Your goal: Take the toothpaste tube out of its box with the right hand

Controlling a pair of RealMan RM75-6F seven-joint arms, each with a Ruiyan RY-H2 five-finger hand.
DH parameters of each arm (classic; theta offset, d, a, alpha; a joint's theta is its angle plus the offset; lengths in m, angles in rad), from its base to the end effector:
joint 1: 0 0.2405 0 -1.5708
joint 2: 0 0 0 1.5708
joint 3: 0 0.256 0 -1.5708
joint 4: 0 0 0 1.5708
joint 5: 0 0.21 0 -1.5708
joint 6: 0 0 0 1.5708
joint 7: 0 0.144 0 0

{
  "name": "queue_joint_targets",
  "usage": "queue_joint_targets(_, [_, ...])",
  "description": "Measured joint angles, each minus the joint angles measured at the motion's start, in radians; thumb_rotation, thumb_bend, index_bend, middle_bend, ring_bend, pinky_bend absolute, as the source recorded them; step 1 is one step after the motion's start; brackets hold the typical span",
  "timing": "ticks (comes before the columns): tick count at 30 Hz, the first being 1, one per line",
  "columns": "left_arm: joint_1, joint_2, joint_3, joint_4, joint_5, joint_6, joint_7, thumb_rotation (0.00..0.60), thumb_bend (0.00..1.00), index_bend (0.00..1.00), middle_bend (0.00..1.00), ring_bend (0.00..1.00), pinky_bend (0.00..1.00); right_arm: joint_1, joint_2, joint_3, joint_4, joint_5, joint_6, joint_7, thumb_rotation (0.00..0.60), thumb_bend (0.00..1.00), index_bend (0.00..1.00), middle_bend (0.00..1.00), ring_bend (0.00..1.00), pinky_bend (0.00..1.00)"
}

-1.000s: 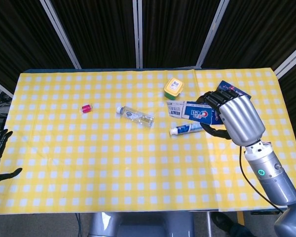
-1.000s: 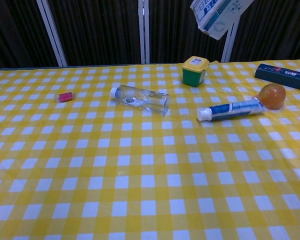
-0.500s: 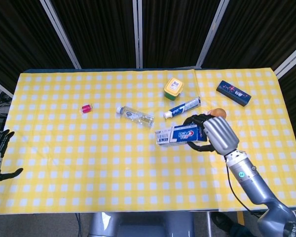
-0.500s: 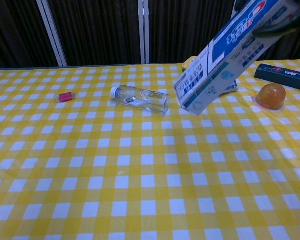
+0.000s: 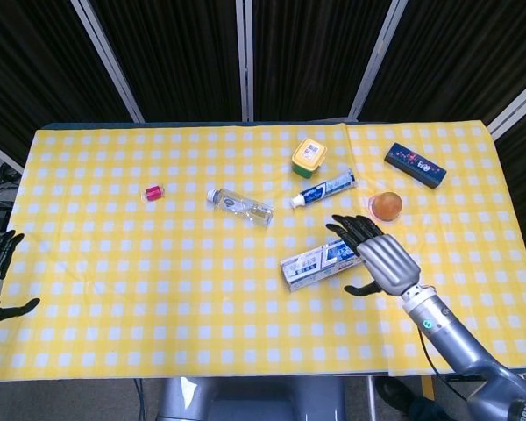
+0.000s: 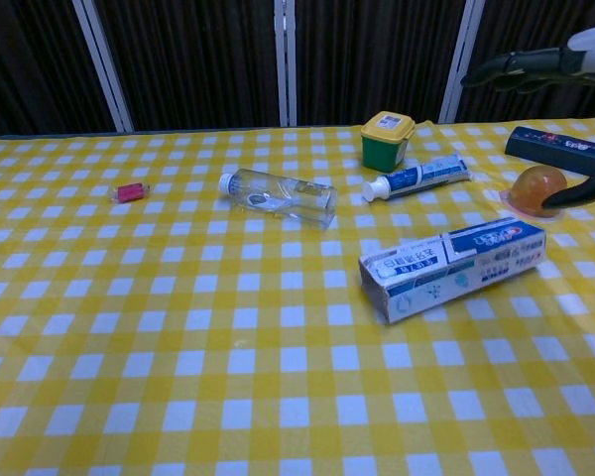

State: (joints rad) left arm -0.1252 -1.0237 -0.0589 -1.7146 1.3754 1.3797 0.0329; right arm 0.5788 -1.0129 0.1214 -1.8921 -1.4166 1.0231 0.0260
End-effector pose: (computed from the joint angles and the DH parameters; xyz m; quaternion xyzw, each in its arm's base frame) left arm -0.3109 0.1928 0.1735 -0.5880 -0.4241 -0.3468 0.5951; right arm -0.1614 -0.2895 0.1176 0.7322 -0.3957 0.4212 0.3603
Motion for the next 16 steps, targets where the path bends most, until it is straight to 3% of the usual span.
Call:
queue_joint_targets(10, [0.007, -0.001, 0.011, -0.014, 0.031, 0.021, 0.016, 0.600, 0.00, 0.00, 0.00, 0.00, 0.00, -0.178, 0.101, -0.085, 0.077, -0.212, 0.280, 0.055, 0.600, 0.02, 0.00, 0.00, 0.00, 0.00])
queue_joint_targets(16, [0.015, -0.009, 0.017, -0.018, 0.060, 0.050, 0.030, 0.600, 0.00, 0.00, 0.00, 0.00, 0.00, -0.287, 0.082, -0.116, 0.180, -0.268, 0.447, 0.045, 0.600, 0.03, 0.00, 0.00, 0.00, 0.00])
